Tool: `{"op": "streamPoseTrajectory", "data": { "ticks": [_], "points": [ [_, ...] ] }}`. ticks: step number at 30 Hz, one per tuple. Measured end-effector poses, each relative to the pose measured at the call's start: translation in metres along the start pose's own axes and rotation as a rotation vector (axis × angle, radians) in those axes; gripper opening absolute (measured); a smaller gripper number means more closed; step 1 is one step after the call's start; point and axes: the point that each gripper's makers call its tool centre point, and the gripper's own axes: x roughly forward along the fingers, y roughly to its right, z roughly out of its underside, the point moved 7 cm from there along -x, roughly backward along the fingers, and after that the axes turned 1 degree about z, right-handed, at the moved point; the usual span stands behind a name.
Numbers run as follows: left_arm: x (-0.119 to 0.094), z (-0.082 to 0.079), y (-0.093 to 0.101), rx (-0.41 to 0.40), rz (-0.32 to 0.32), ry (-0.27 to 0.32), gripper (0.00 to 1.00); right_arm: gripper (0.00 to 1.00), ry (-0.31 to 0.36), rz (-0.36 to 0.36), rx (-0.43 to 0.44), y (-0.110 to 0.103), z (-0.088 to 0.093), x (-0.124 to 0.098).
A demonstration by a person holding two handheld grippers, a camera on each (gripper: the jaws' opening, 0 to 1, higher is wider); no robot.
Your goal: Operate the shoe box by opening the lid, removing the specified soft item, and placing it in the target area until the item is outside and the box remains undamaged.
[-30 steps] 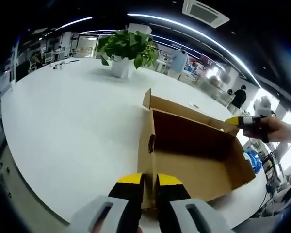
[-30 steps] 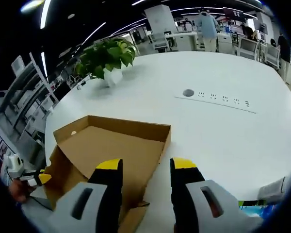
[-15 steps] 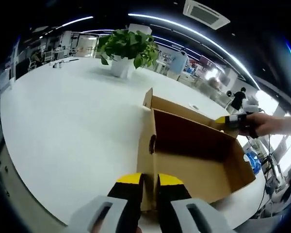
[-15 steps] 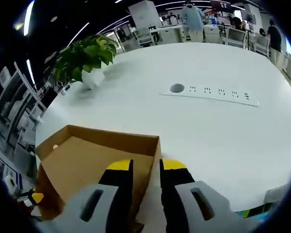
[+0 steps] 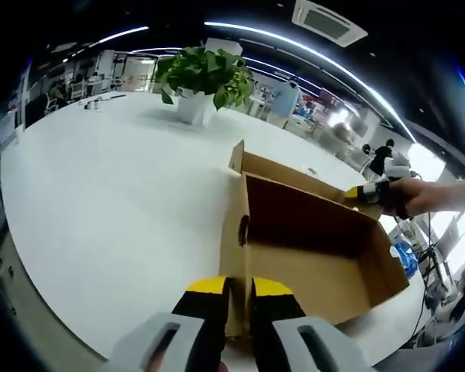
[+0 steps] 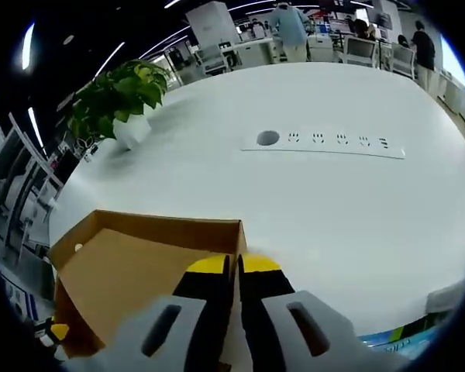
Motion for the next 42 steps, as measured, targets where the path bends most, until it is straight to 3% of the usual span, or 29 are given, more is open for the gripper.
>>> {"op": "streamPoseTrajectory", "data": {
  "ticks": [9,16,25,42],
  "points": [
    [-0.001,0.0,0.0,0.002,-0.003,-0.004,0.09,0.02,-0.004,0.017,-0.013,0.003,-0.003,-0.015],
    [-0.001,0.0,0.001,0.01,-0.005,-0.006,0.09,0.01,0.053,0.016,-0.012,-0.003,-0.014,-0.035],
    [-0.001,0.0,0.0,0.022,-0.014,-0.007,0.08,0.01,0.105,0.007,-0.105,-0.009,-0.021,-0.061],
    [-0.002,0.0,0.001,0.03,-0.021,-0.008,0.08,0.0,0.217,-0.025,-0.194,-0.033,-0.028,-0.116]
  ]
}}
